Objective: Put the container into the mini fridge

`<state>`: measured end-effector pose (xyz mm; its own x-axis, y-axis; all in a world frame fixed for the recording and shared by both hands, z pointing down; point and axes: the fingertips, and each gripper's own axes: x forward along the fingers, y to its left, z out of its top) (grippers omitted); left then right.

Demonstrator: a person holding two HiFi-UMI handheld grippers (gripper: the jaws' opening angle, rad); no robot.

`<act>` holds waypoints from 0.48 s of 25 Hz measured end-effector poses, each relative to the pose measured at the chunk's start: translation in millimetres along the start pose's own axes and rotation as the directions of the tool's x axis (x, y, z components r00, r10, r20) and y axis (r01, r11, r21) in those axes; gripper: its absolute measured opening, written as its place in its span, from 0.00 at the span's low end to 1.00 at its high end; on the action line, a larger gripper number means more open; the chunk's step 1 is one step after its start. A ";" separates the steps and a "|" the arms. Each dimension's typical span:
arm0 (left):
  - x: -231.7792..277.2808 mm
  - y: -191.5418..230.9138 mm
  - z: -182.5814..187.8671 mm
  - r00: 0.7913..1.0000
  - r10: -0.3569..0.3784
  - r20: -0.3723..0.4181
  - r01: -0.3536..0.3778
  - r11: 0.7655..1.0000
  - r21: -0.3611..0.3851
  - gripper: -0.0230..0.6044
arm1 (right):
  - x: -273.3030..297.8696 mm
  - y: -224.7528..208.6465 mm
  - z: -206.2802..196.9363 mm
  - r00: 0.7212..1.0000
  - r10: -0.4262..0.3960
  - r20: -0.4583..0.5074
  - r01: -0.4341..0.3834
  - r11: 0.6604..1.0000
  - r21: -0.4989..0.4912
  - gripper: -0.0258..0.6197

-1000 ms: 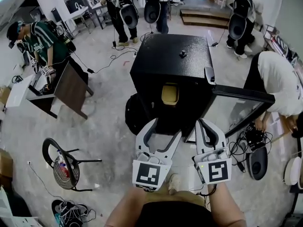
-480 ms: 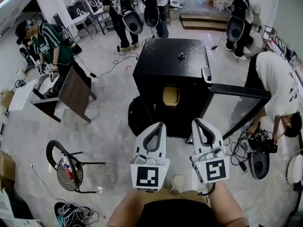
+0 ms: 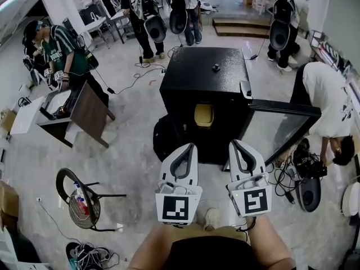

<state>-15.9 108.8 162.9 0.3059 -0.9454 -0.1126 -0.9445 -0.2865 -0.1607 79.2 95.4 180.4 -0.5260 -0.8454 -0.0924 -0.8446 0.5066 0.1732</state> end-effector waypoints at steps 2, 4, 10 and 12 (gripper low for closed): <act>1.7 2.1 0.0 1.000 -0.003 -0.002 0.003 1.000 0.009 0.07 | 1.3 0.6 3.7 1.000 -0.002 0.005 0.002 1.000 0.008 0.09; 4.0 2.6 -0.3 1.000 -0.009 -0.002 0.009 1.000 0.019 0.07 | 3.1 1.6 11.0 0.998 -0.008 0.057 0.005 0.999 0.038 0.09; 11.8 -0.1 1.0 1.000 -0.007 0.002 0.007 1.000 0.001 0.07 | 5.9 -5.5 14.1 0.996 -0.011 0.087 0.007 0.999 0.054 0.09; 11.6 1.2 -0.4 1.000 -0.012 0.000 0.012 1.000 0.000 0.07 | 6.4 -4.3 13.0 0.997 -0.014 0.081 0.010 0.998 0.056 0.09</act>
<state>-13.5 97.5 161.8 0.3173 -0.9418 -0.1110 -0.9407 -0.2977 -0.1625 78.2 90.0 166.3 -0.5203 -0.8362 -0.1736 -0.8539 0.5070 0.1175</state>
